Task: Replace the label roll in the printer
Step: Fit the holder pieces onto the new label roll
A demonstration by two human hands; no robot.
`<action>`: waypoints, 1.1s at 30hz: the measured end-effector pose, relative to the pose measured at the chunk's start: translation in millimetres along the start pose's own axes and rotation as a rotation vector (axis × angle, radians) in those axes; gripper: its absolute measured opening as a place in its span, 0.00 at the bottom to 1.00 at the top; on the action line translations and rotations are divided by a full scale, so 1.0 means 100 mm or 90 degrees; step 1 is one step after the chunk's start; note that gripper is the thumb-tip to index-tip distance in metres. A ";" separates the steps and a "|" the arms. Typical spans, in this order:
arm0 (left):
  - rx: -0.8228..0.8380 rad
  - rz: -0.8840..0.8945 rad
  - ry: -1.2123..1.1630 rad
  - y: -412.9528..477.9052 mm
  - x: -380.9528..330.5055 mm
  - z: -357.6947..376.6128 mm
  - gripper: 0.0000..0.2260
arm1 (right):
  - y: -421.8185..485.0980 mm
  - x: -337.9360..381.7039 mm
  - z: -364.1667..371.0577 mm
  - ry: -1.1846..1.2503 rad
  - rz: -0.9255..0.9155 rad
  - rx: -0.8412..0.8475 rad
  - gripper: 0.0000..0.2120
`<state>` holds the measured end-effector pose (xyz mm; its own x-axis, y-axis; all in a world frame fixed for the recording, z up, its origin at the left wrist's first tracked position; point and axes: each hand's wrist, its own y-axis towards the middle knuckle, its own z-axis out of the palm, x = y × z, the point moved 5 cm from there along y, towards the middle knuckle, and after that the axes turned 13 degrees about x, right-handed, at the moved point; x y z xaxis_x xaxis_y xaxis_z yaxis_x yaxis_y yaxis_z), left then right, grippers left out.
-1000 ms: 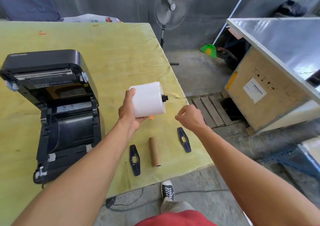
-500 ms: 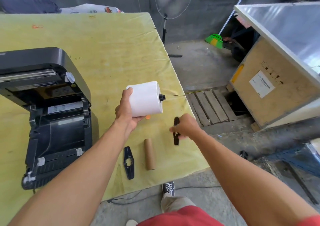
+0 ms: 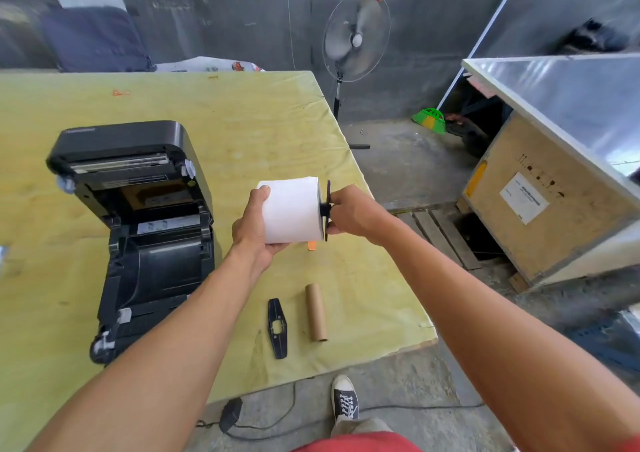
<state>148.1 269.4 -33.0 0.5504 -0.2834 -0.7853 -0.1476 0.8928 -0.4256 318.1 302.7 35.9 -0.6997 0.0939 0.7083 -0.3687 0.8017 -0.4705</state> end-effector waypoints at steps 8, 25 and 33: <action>0.062 0.007 0.024 -0.29 -0.15 -0.13 0.25 | -0.28 0.09 0.12 0.066 -0.080 -0.114 0.16; 0.057 0.044 -0.005 -0.59 -0.38 -0.40 0.29 | -0.46 0.29 0.48 0.270 -0.182 -0.093 0.06; 0.035 0.050 -0.011 -0.77 -0.25 -0.31 0.17 | -0.53 0.19 0.95 0.573 -0.028 0.036 0.42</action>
<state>119.8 197.1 5.2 0.5532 -0.2056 -0.8073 -0.1458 0.9302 -0.3368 266.3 205.6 24.7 0.0503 0.5090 0.8593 -0.4296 0.7877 -0.4415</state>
